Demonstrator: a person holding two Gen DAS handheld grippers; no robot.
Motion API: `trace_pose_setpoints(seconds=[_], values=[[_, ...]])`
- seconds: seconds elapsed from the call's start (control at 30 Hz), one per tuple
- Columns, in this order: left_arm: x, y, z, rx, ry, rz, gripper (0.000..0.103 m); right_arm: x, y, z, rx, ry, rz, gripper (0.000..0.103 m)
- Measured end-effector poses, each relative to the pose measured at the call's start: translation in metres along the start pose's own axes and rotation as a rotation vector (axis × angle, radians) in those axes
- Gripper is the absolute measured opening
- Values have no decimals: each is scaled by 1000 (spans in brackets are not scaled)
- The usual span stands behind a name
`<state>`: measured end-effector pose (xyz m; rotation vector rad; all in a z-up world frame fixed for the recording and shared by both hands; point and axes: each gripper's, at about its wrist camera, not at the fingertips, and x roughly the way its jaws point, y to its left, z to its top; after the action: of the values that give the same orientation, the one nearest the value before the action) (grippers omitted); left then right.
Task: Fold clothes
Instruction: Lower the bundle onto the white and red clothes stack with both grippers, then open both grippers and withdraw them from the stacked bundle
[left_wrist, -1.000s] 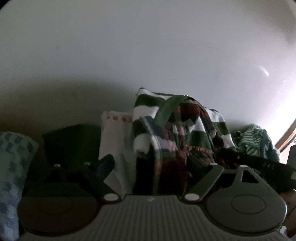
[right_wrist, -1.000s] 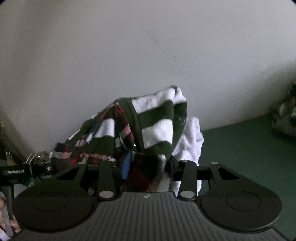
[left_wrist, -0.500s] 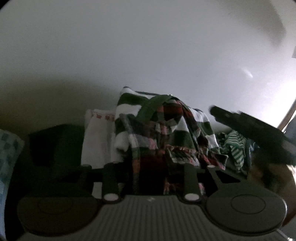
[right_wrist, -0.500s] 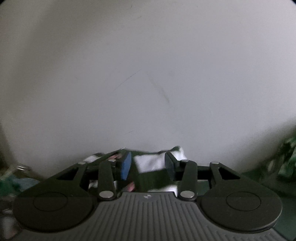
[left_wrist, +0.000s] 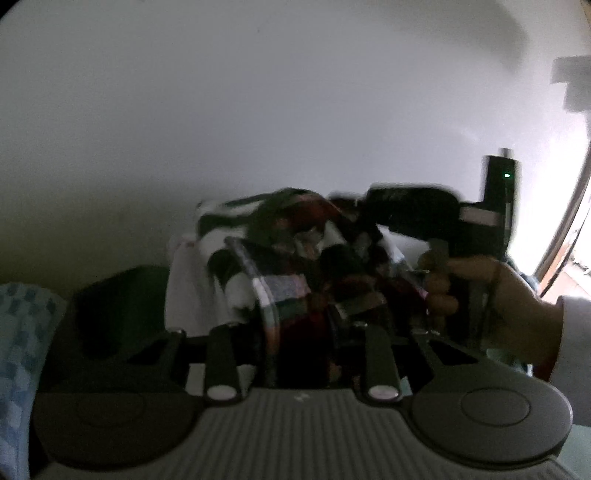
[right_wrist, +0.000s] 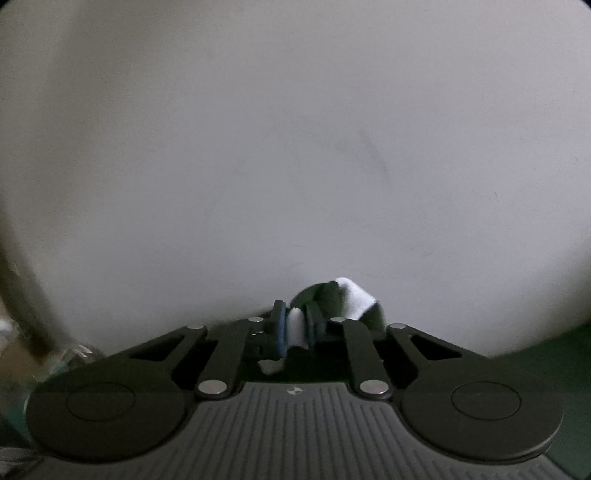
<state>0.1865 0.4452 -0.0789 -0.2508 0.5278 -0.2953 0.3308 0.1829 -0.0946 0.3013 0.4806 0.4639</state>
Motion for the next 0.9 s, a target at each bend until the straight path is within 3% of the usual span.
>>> trace_pose_setpoints(seconds=[0.03,0.1,0.17,0.2,0.23,0.33,0.4,0.47,0.5,0.57,0.67,0.73,0.8,0.9], values=[[6,4,1,-17,13,7,29,10,-3,-6,-3,30,-63,11],[14,12,10,-53,13,0,37,7,-7,-10,-9,8,-98,13],[14,11,15,-20,11,16,38,-5,-11,-9,14,-10,-112,27],[11,11,17,-11,21,0,38,-13,-12,-9,35,-23,-110,40],[7,11,18,-4,30,-17,38,-23,-15,-6,49,-52,-102,41],[-28,15,21,4,-34,-42,38,-61,-10,-1,7,-176,-49,36],[-47,14,29,0,-106,-30,38,-72,0,-2,-59,-185,9,25],[-61,11,40,-7,-185,-15,35,-71,14,-6,-123,-161,35,23],[-56,5,49,-3,-196,-34,28,-70,20,-9,-155,-149,48,22],[-36,-9,65,18,-200,-57,28,-62,32,-17,-212,-133,4,22],[26,-19,70,30,-131,40,29,-48,36,-31,-275,-119,-46,22],[51,-19,68,39,-102,82,18,-39,41,-39,-340,-96,-80,22],[65,-14,62,48,-88,105,27,-29,41,-44,-387,-60,-104,21],[84,-7,54,62,-66,141,35,-13,33,-39,-306,-24,-89,21]])
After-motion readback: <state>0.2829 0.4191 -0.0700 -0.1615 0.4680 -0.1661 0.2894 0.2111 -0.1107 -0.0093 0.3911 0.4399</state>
